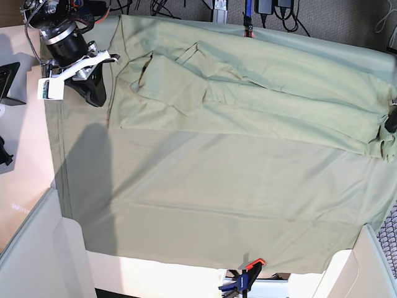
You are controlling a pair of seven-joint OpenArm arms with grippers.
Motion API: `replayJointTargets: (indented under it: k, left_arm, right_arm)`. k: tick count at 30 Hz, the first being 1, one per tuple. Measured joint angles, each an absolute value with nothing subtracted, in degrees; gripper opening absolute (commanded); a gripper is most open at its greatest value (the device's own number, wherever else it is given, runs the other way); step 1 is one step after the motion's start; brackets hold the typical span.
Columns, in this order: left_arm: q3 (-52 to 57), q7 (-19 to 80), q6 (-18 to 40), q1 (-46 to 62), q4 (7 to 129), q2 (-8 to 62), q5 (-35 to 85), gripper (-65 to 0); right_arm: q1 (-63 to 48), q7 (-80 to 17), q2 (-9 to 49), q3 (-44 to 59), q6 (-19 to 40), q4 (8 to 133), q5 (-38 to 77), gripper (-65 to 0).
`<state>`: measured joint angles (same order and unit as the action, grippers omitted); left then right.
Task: Fold the T-shirt properly
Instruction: 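Hold the folded shirt edge with both grippers and pull it taut, then release the right gripper and swing the left gripper over the shirt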
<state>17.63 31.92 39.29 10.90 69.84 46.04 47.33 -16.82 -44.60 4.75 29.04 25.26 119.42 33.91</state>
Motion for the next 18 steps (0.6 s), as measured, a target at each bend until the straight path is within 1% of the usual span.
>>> replayJointTargets:
  k: [4,9,12,15,18]
  left_arm:
    - [17.6,31.1,39.5,9.4,68.5,46.4,44.3,-65.0]
    - [17.6,31.1,39.8,4.2,65.1,50.0,43.3,-65.0]
    - [17.7,32.9,39.7,4.0,65.6,51.3,43.9,-65.0]
    - [17.7,35.2,39.6,5.9,70.2,50.6,46.7,-65.0]
    - [17.6,36.1,39.2,9.6,80.5,49.3,47.4,-65.0]
  right_arm:
    - [-16.8,-44.6,4.8,29.8,25.3,119.4,34.1,-65.0]
    - [-16.9,-44.6,4.7,29.9,25.3,119.4,34.3,-65.0]
    - [-16.8,-44.6,4.7,29.9,25.3,119.4,35.6,-65.0]
    - [-16.9,-44.6,4.7,29.9,25.3,119.4,35.6,-65.0]
    - [-17.0,-44.6,4.7,29.9,25.3,119.4,35.6,-65.0]
